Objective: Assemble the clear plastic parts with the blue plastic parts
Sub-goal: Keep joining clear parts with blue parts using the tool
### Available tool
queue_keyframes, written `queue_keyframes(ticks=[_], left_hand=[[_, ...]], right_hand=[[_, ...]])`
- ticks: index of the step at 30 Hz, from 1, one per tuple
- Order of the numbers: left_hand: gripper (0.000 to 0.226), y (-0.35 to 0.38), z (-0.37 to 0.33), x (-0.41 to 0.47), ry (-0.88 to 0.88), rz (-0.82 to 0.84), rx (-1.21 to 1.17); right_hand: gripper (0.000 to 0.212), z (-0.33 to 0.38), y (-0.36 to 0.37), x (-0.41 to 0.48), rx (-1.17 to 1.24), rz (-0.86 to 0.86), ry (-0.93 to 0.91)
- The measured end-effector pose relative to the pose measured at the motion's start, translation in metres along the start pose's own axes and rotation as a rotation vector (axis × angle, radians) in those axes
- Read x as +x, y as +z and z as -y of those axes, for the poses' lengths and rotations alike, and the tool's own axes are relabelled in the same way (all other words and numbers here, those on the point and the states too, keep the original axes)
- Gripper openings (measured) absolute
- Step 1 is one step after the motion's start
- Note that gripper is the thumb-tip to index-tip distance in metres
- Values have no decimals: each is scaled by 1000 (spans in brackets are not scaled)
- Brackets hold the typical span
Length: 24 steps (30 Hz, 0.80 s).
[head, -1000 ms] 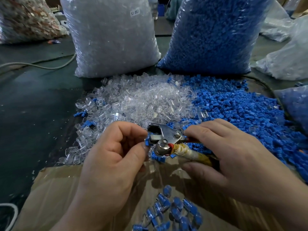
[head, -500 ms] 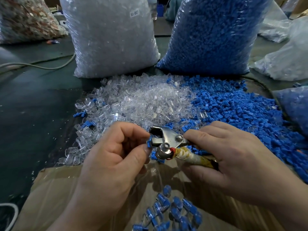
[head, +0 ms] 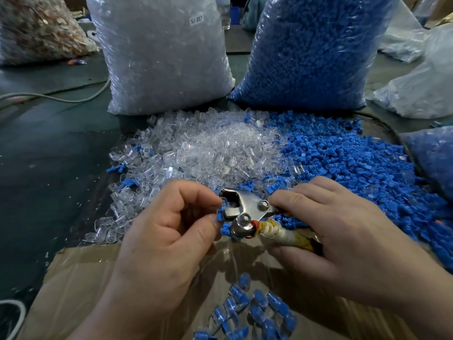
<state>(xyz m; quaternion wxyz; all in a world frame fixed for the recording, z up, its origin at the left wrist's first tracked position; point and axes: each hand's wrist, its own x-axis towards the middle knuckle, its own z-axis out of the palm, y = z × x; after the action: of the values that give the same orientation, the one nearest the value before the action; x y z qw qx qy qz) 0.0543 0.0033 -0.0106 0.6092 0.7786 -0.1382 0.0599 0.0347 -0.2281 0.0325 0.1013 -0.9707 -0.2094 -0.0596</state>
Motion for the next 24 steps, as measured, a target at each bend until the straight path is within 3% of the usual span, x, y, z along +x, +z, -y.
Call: queue_keyframes(ticks=[13,16,21,24], left_hand=[[21,-2,-7,-2,-52,12,-53],[9,-1,-9,0,-98,-24,-8],[31,-1,-7,6,-404,27,-216],[35,9,-10,6,-511,100,-261]], right_hand=[[54,4,-3,-1,47,-34,-12],[58,0,-1,-2,5,-8,30],[76,-17,7,12,-176,-2,172],[74,-22,11,21,-196,62,222]])
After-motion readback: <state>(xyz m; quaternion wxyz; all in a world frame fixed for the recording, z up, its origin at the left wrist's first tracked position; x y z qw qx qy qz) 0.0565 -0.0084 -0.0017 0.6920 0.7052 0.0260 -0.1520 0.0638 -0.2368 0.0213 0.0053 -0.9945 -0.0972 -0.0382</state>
